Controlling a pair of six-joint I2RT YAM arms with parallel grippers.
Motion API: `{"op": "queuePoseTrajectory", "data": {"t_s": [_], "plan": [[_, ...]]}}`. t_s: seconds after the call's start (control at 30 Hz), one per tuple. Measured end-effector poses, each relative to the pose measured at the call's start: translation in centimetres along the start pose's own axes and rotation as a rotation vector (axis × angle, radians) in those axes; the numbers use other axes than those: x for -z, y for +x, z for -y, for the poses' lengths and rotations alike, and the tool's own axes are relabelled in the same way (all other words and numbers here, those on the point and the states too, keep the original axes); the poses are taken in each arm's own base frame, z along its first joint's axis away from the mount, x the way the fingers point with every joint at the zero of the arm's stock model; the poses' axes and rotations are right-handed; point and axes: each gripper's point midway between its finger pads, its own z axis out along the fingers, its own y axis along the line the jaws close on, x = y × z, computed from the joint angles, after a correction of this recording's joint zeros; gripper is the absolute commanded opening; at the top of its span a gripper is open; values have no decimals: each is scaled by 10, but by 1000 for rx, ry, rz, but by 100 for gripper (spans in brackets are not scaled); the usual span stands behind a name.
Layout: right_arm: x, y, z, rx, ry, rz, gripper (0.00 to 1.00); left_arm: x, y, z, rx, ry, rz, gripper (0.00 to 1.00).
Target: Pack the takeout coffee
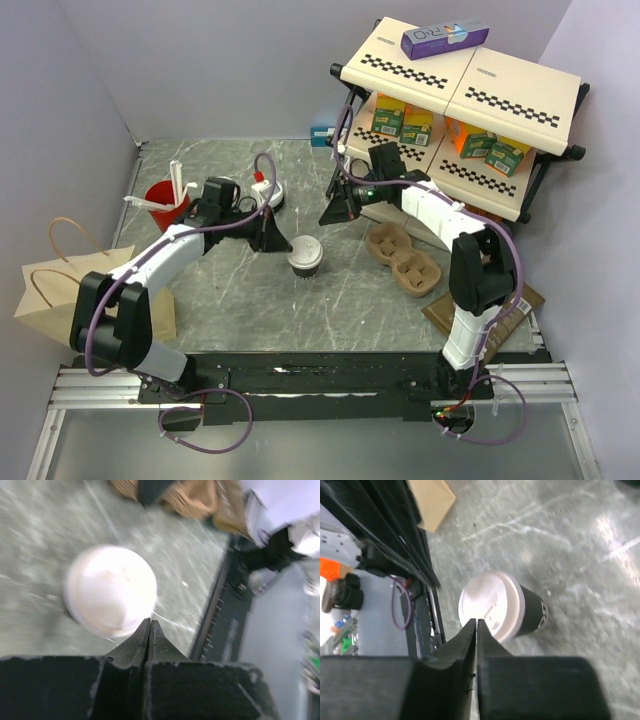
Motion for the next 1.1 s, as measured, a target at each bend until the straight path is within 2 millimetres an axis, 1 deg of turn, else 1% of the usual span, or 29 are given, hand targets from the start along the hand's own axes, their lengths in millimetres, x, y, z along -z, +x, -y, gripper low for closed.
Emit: {"op": "queuePoseTrajectory", "data": {"t_s": [0.07, 0.13, 0.27, 0.43, 0.6, 0.77, 0.9, 1.1], "plan": [[-4, -5, -3, 9, -34, 6, 2, -4, 14, 4, 39, 54, -29, 1], [-11, -4, -6, 6, -73, 0, 2, -7, 21, 6, 63, 95, -47, 1], [-30, 11, -9, -44, -149, -45, 2, -13, 30, 9, 91, 173, -74, 1], [-49, 23, -4, -120, -203, -73, 2, -21, 39, 9, 127, 221, -97, 1], [-53, 22, -2, -146, -218, -67, 2, -28, 42, 10, 140, 245, -108, 1], [-56, 24, 2, -165, -224, -66, 2, -38, 54, -1, 205, 241, -142, 1], [-58, 35, 5, -205, -229, -81, 2, -44, 64, -11, 246, 223, -167, 1], [-58, 37, 2, -235, -260, -85, 1, -49, 67, -17, 274, 219, -180, 1]]}}
